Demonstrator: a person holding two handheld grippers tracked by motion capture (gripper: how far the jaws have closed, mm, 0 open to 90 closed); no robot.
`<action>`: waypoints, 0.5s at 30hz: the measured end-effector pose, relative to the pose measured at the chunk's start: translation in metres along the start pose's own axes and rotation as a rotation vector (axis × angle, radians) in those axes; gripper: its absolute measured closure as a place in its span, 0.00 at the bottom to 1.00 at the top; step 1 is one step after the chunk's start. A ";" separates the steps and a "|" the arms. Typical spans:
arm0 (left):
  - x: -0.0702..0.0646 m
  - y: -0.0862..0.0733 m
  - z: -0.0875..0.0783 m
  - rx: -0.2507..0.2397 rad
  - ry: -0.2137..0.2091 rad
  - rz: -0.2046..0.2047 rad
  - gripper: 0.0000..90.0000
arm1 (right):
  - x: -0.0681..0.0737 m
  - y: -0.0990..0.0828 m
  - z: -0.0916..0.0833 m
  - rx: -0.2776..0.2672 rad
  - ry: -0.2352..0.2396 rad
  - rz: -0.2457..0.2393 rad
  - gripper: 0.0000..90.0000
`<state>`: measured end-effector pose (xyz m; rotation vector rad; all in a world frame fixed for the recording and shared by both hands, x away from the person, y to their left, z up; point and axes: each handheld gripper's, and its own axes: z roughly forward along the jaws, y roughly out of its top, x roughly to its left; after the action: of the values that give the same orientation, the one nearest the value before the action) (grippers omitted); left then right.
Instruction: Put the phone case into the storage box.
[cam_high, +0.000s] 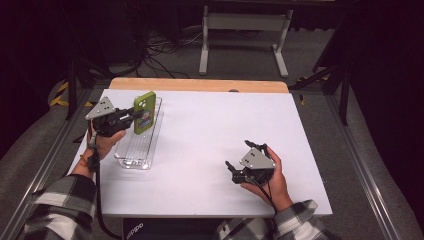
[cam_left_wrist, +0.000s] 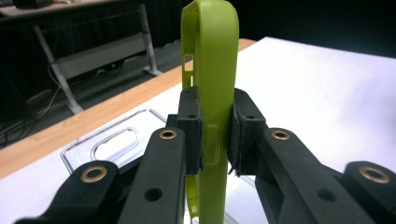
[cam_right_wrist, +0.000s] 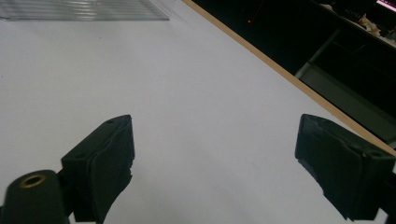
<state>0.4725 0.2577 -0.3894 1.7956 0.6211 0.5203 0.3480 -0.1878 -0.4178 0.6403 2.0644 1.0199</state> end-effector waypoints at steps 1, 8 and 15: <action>0.001 -0.001 0.002 0.010 0.000 -0.001 0.86 | 0.000 0.000 0.000 0.001 0.001 -0.001 0.14; 0.009 -0.001 0.010 0.020 -0.017 -0.019 0.86 | 0.003 -0.001 0.003 0.013 0.009 -0.012 0.14; 0.017 -0.007 0.018 0.047 -0.010 -0.035 0.86 | 0.004 -0.002 0.005 0.021 0.017 -0.018 0.14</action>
<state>0.4955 0.2571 -0.4007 1.8270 0.6612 0.4763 0.3492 -0.1832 -0.4230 0.6243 2.0942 0.9983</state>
